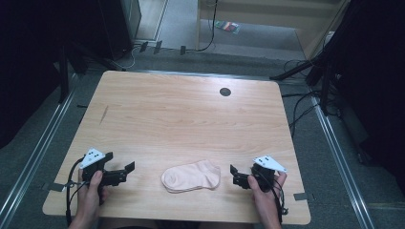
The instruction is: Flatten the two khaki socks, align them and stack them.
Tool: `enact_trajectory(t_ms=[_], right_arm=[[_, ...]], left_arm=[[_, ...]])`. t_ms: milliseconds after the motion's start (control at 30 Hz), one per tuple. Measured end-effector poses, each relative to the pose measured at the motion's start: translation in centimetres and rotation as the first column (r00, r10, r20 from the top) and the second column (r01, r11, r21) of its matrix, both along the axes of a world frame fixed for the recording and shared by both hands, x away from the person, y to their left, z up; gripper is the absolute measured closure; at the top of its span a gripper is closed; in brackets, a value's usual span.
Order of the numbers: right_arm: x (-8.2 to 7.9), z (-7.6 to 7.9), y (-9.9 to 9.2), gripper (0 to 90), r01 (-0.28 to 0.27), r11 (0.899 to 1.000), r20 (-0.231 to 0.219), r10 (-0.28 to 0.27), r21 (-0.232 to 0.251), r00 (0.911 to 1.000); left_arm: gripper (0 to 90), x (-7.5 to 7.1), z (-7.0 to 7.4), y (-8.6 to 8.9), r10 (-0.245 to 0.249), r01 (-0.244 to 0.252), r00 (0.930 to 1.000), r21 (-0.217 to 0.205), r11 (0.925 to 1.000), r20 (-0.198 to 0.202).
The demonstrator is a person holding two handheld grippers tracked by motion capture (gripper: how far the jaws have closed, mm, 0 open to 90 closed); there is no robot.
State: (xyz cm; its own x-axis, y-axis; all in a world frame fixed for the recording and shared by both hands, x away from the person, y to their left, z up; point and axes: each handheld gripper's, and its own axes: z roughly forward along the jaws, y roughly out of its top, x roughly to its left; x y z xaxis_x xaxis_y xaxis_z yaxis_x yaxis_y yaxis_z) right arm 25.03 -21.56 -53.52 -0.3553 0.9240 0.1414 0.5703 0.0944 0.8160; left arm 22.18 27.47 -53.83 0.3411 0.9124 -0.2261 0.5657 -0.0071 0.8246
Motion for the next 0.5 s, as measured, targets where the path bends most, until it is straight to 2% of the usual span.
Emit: enact_trajectory(t_ms=[300, 400, 433, 500], right_arm=[[-0.7, -0.5, -3.4, 0.0, 0.041, 0.999, -0.005, -0.041, 0.001, 0.9991], [-0.9, -0.5, -4.6, 0.0, 0.063, 0.998, -0.001, -0.063, 0.003, 0.998], [-1.0, -0.5, -5.1, 0.0, 0.071, 0.997, 0.001, -0.071, 0.006, 0.9975], [-1.2, -0.5, -5.8, 0.0, 0.09, 0.996, 0.002, -0.09, 0.007, 0.9959]], left_arm=[[1.8, -0.4, -0.2, 3.2, 0.063, -0.063, 0.998, 0.025, 0.9977, -0.006], [1.7, -0.7, -0.3, 4.7, 0.091, -0.09, 0.9958, 0.031, 0.9954, -0.008], [1.7, -0.7, -0.3, 4.7, 0.091, -0.09, 0.9958, 0.031, 0.9954, -0.008], [1.8, -1.0, -0.5, 5.9, 0.115, -0.114, 0.9933, 0.039, 0.9927, -0.013]])
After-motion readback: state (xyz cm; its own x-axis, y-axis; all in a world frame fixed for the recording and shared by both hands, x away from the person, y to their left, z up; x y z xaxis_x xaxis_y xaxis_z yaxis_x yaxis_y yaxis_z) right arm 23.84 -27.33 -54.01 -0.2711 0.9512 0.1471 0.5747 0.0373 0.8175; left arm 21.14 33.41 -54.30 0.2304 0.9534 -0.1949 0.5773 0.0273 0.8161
